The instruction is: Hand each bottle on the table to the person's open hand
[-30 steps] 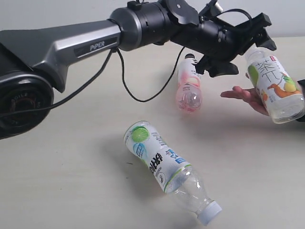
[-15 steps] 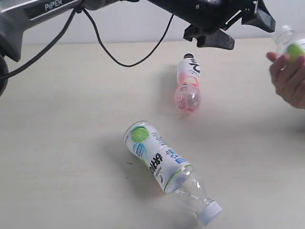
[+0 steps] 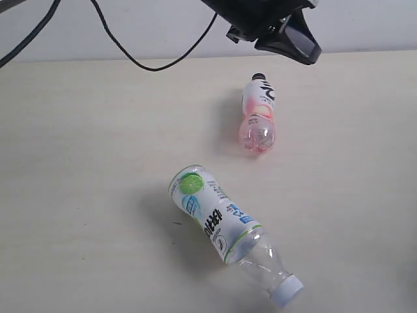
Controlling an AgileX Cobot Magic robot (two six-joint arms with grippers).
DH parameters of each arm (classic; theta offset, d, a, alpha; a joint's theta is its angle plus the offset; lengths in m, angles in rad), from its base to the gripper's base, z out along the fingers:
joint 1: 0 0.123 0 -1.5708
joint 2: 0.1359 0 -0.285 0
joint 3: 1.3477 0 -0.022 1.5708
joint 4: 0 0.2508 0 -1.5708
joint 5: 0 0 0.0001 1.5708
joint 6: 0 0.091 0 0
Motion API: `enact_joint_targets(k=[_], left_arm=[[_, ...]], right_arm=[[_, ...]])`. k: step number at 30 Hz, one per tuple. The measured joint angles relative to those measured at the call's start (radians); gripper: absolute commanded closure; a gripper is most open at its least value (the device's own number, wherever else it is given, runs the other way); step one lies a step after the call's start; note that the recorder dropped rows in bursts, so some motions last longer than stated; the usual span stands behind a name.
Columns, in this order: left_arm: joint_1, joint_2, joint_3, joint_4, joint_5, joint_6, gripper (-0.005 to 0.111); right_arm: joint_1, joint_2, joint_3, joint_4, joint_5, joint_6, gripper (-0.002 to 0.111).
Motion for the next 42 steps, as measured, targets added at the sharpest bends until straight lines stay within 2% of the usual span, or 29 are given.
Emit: enact_joint_targets(k=[4,8,10,16,19,21,26,42], left_arm=[[0.022,-0.001,0.042,0.022,-0.015,0.061,0.107],[0.024,-0.057,0.165,0.143,-0.126,0.075,0.107],[0.024,-0.127,0.286,0.205,-0.232,0.084,0.107],[0.024,-0.31,0.663,0.222,-0.531,0.196,0.107],[0.024,-0.35,0.76,0.223,-0.648,0.231,0.107],[0.024,-0.367,0.797,0.218,-0.716,0.234,0.107],[0.024,-0.38,0.809,0.194,-0.776,0.238,0.107],[0.024,-0.38,0.81,0.17,-0.799,0.257,0.107]], right_arm=[[0.0,0.0,0.0,0.0,0.0,0.0,0.108],[0.0,0.0,0.0,0.0,0.0,0.0,0.108],[0.0,0.0,0.0,0.0,0.0,0.0,0.108],[0.0,0.0,0.0,0.0,0.0,0.0,0.108],[0.0,0.0,0.0,0.0,0.0,0.0,0.108],[0.0,0.0,0.0,0.0,0.0,0.0,0.108],[0.0,0.0,0.0,0.0,0.0,0.0,0.108],[0.0,0.0,0.0,0.0,0.0,0.0,0.108]])
